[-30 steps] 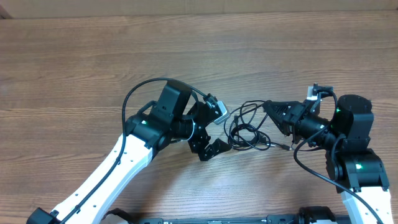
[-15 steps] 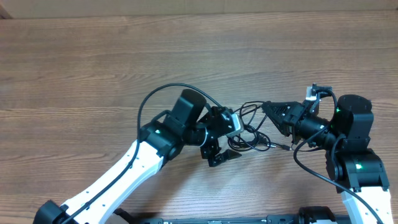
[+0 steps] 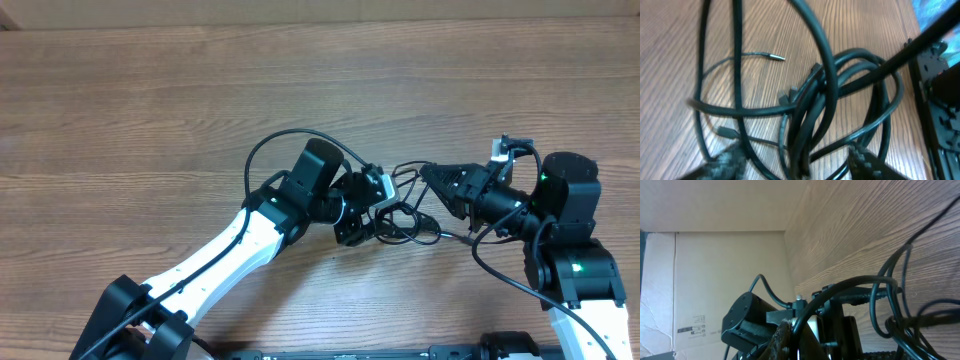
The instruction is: Untangle cables
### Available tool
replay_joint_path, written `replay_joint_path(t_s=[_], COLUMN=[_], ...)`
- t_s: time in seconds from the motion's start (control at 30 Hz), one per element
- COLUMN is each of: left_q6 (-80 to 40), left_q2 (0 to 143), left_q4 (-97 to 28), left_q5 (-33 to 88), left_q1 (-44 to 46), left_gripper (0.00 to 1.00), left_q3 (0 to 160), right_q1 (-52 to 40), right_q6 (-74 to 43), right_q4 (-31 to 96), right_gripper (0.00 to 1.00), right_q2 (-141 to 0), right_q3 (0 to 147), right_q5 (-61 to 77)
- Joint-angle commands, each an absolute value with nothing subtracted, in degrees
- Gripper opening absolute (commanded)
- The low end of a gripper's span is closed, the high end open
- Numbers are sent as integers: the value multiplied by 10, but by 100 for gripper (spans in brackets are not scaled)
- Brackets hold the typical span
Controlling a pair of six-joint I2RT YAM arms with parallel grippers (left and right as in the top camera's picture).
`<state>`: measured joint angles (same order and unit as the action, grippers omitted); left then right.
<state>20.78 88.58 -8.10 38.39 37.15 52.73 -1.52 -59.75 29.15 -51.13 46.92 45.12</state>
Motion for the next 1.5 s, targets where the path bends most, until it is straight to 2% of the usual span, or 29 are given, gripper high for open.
replay_joint_path(t_s=[0.0,0.13,0.5,0.8,1.13,1.3,1.47], left_q6=[185,161,119,74,36,37,38], left_q2=[887,887,885,825,677,598,545], left_q4=[-62,-49,-46,-68,-149,-178,-182], left_q5=[409,410,420,408,226,107,44], left_q1=[371,371,369,324,250,242,242], left_gripper=[47,26,4,4,4,4,4], left_q3=[523,523,523,523,523,523,523], right_q1=[-13,-13,-13,-12,-12,-12,-12], right_q6=[-596,-595,-579,-522,-477,-465,-456], right_q4=[286,286,287,355,433,458,475], right_gripper=[4,4,4,4,4,4,4], right_q2=[-509,-509,-509,-528,-555,-559,-561], right_q3=[477,477,477,477,477,477,477], right_q5=[460,460,457,403,336,300,285])
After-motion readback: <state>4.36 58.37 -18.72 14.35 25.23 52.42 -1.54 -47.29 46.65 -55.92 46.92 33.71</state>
